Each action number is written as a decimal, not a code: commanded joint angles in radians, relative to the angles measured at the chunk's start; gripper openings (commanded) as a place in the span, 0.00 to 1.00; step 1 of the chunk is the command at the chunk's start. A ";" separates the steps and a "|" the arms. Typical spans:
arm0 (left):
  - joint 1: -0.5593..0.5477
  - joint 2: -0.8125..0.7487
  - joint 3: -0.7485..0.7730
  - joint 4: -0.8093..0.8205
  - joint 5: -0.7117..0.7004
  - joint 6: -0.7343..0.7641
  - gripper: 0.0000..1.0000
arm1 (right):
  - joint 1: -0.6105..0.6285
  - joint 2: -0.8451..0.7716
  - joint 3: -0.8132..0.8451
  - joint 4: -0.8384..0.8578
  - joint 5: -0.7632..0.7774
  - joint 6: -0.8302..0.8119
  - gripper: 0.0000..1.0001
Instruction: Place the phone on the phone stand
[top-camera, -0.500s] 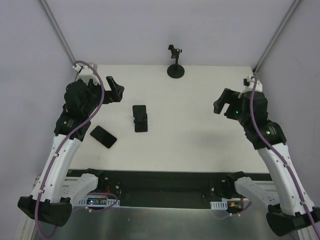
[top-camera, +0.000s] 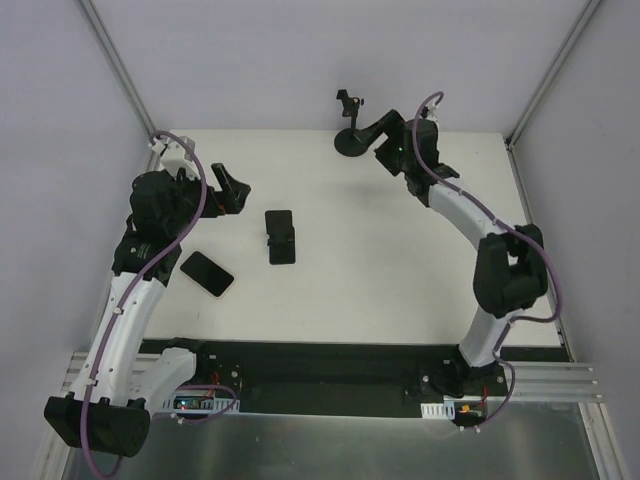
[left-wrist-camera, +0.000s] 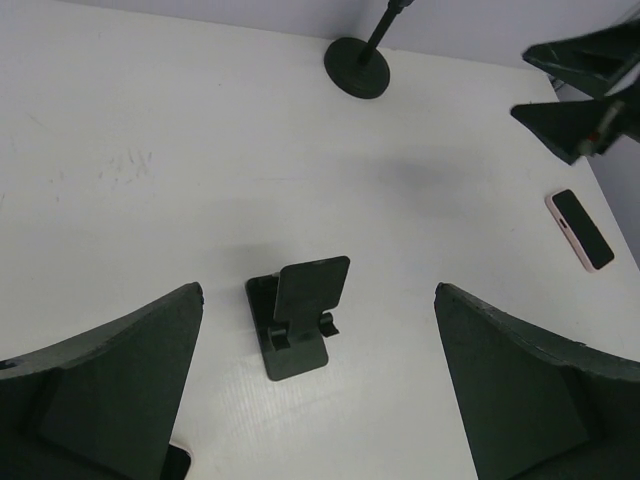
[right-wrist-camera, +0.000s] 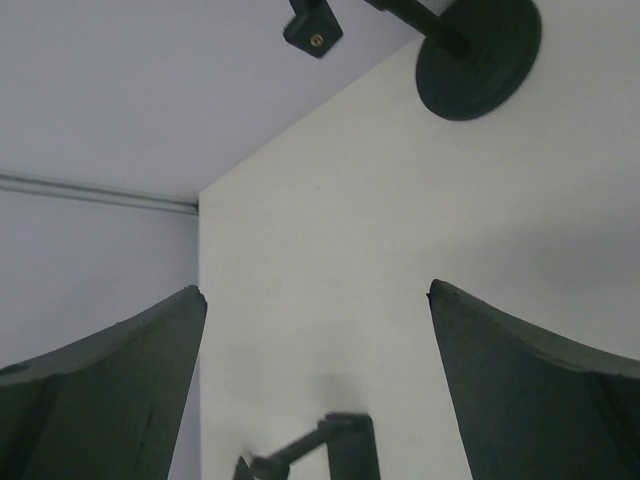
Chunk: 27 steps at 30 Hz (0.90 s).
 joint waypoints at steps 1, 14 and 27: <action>-0.001 -0.005 0.003 0.054 0.089 -0.045 0.98 | -0.002 0.176 0.228 0.288 -0.034 0.238 0.96; 0.014 0.115 0.011 0.075 0.255 -0.120 0.96 | -0.034 0.670 0.723 0.188 0.037 0.441 0.96; 0.042 0.152 -0.005 0.116 0.320 -0.164 0.94 | -0.049 0.908 0.997 0.151 0.032 0.538 0.84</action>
